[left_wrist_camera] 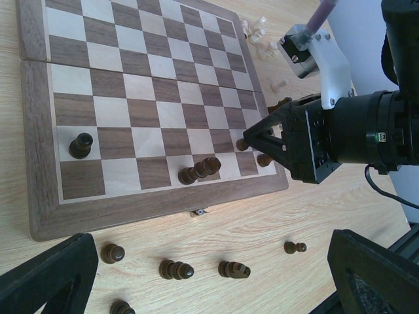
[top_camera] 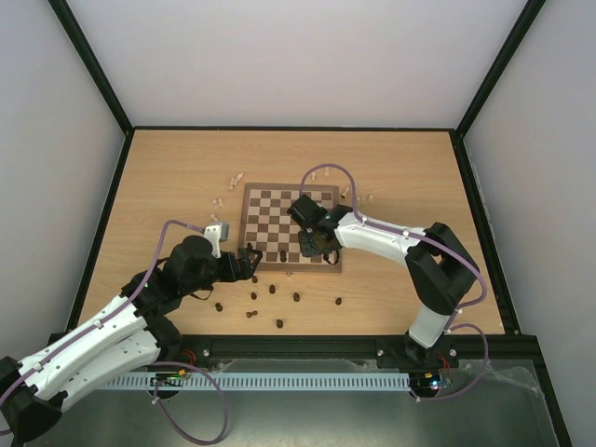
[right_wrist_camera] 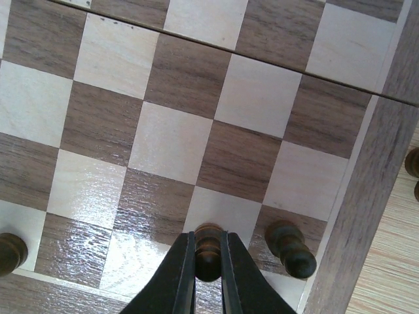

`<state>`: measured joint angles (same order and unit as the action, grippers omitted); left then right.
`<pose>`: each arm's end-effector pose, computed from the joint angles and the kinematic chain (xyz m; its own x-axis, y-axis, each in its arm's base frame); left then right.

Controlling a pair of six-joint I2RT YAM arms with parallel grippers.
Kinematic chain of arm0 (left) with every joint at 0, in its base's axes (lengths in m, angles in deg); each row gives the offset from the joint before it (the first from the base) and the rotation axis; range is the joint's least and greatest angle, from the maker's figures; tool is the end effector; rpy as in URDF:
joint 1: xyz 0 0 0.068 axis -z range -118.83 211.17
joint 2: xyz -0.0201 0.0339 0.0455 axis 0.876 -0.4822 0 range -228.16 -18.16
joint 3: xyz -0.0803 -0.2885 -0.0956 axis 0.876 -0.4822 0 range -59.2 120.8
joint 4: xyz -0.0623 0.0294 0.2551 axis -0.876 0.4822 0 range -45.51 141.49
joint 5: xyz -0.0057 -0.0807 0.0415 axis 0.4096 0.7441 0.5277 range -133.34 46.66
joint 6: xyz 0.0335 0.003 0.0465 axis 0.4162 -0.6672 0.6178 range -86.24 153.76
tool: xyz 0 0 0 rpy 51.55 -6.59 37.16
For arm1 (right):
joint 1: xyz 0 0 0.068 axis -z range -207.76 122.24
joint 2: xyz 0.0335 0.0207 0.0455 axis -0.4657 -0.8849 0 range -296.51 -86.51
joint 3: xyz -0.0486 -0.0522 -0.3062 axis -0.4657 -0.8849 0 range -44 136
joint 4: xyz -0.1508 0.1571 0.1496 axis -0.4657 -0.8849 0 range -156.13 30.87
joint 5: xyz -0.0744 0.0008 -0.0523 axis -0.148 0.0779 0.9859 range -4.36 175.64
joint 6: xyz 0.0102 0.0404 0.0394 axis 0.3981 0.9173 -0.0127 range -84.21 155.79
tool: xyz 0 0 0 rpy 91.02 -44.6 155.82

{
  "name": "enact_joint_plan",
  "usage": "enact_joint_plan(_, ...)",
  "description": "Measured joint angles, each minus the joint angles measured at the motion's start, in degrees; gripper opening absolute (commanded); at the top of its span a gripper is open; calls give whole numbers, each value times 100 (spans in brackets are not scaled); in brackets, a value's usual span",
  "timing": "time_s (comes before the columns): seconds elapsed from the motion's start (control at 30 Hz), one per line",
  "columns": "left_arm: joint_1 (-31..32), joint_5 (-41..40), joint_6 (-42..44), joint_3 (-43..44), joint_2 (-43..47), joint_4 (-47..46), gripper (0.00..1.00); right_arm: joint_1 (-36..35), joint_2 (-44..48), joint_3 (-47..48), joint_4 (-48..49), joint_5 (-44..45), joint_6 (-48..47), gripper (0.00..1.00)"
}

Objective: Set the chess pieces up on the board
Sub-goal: Place the chess piece on the chessboard.

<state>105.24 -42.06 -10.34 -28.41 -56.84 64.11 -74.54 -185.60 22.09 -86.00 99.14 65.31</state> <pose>0.0972 -0.0953 0.2776 -0.7321 -0.2596 -0.6298 0.2787 0.7295 -0.6247 0.2576 0.2602 0.2334 -0.8251 -0.1785 -0.5361 -0.2551 0.9643 0.0716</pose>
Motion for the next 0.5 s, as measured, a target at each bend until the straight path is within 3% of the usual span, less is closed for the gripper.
enact_joint_plan(0.2,0,-4,-2,0,-7,0,99,66,-15,4,22,0,-46,10)
enact_joint_plan(0.4,0,-4,-2,0,-7,0,99,76,-15,4,22,-4,-85,30)
enact_joint_plan(0.5,0,-7,-2,0,-9,2,99,81,-15,4,26,-55,-105,35)
